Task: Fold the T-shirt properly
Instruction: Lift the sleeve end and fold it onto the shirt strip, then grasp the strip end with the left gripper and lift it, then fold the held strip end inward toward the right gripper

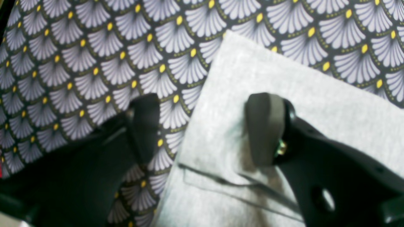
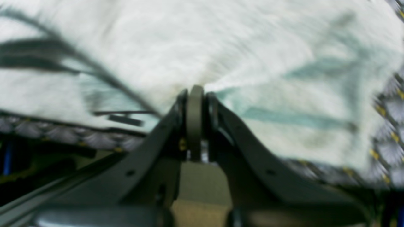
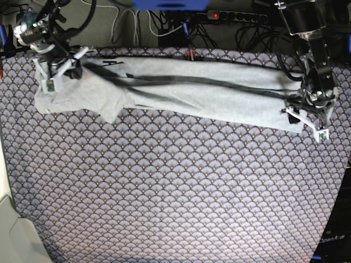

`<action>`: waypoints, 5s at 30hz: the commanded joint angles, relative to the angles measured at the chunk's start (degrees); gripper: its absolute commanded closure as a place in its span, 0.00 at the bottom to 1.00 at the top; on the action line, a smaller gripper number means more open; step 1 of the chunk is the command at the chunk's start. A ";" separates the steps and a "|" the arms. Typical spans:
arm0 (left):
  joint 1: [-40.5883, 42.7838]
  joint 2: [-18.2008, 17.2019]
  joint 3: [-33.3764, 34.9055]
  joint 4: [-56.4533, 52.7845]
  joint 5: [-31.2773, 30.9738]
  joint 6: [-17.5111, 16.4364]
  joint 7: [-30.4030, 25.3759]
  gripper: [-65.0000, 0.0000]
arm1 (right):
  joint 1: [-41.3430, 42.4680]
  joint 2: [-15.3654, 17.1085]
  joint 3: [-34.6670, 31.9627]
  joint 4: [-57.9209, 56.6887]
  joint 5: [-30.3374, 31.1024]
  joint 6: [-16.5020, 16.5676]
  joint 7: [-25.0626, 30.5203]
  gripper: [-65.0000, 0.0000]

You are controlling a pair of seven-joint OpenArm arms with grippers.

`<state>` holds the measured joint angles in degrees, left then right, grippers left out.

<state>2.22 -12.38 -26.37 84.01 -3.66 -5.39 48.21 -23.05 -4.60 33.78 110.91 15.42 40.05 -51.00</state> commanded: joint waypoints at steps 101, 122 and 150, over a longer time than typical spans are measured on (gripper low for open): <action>7.06 21.38 27.91 22.50 -9.13 0.95 16.01 0.99 | 3.49 3.68 -2.00 -5.29 -0.08 -0.05 0.50 0.60; 3.10 21.38 46.55 12.65 -10.27 8.24 3.62 0.99 | 4.19 7.11 -2.00 -11.00 -0.08 -0.05 0.85 0.60; 3.63 13.39 32.74 15.11 -24.25 8.24 3.62 0.88 | 4.28 8.34 -1.82 -7.31 0.01 -0.05 0.94 0.60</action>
<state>6.79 0.34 6.13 98.19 -26.46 3.51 52.77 -18.94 3.31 31.75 102.48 14.63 40.05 -51.22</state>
